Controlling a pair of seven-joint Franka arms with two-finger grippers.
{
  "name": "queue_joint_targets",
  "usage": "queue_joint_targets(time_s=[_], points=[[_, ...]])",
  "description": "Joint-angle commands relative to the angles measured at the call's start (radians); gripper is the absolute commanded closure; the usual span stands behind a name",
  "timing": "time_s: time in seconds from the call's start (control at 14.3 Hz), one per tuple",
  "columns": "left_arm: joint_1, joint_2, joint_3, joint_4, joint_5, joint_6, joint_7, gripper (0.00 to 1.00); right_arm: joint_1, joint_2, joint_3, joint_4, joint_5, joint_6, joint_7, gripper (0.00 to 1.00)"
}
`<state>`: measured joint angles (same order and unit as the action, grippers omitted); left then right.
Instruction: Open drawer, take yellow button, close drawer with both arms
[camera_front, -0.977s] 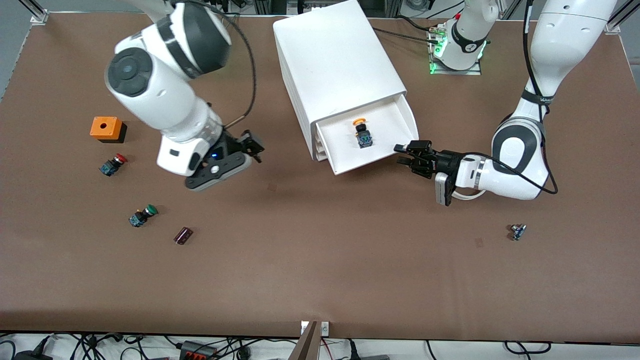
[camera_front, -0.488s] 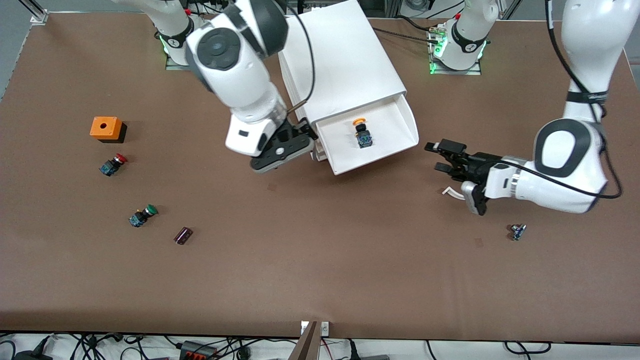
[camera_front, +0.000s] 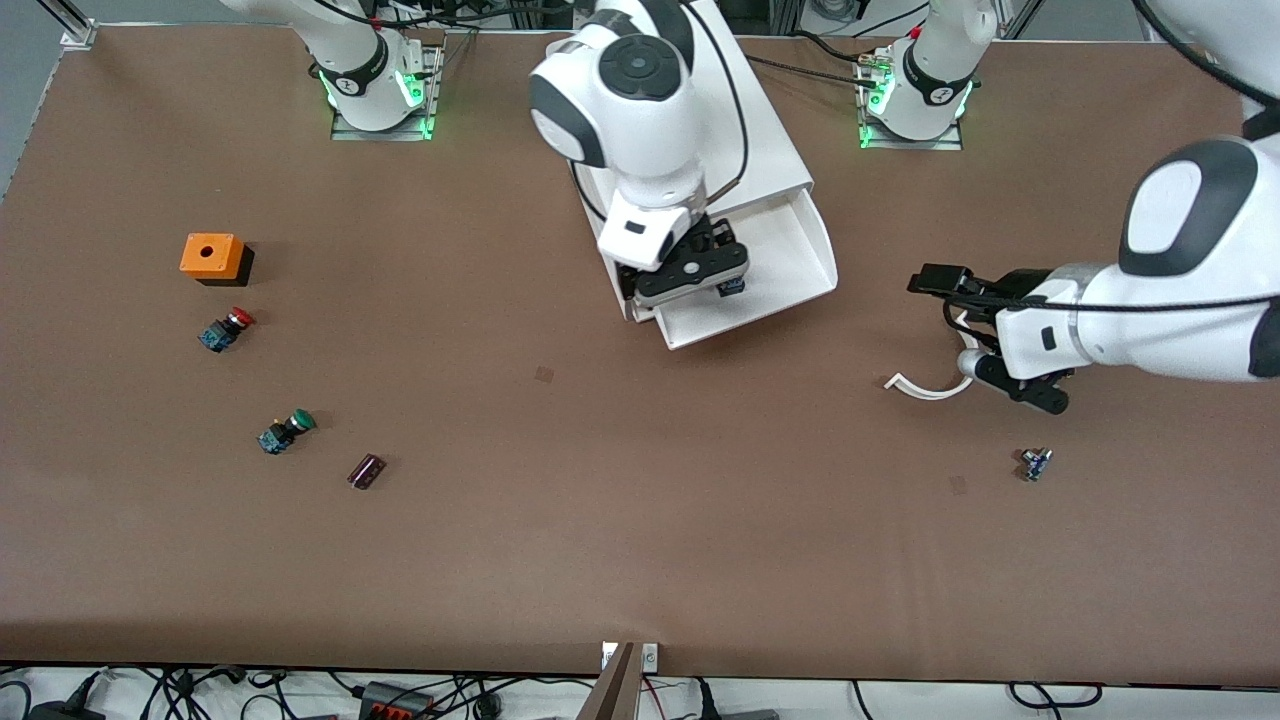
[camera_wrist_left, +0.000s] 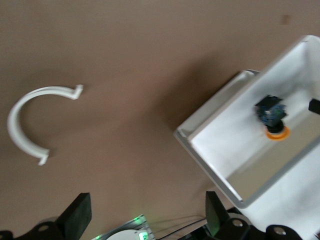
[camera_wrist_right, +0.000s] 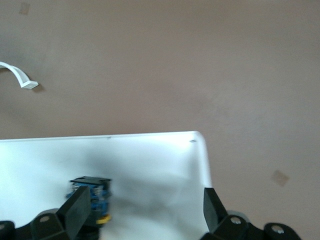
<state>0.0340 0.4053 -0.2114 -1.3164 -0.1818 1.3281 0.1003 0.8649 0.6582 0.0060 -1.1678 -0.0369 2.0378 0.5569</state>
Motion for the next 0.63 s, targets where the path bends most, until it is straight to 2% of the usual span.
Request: queue_joint_targets(time_s=[0.0, 0.07, 0.21, 0.56], points=[[-0.031, -0.02, 0.0, 0.035, 0.157, -0.014, -0.05, 0.0, 0.038, 0.066, -0.014, 0.095, -0.012, -0.008, 0.041, 0.0], [-0.034, -0.016, -0.002, 0.077, 0.207, -0.014, -0.05, 0.0, 0.04, 0.076, -0.014, 0.105, -0.012, -0.005, 0.041, 0.0], [-0.034, 0.0, 0.003, 0.126, 0.228, 0.005, -0.044, 0.0, 0.051, 0.092, -0.014, 0.105, -0.012, 0.024, 0.046, 0.0], [-0.031, 0.001, 0.006, 0.135, 0.231, 0.003, -0.074, 0.0, 0.054, 0.084, -0.015, 0.115, -0.011, 0.013, 0.048, 0.0]])
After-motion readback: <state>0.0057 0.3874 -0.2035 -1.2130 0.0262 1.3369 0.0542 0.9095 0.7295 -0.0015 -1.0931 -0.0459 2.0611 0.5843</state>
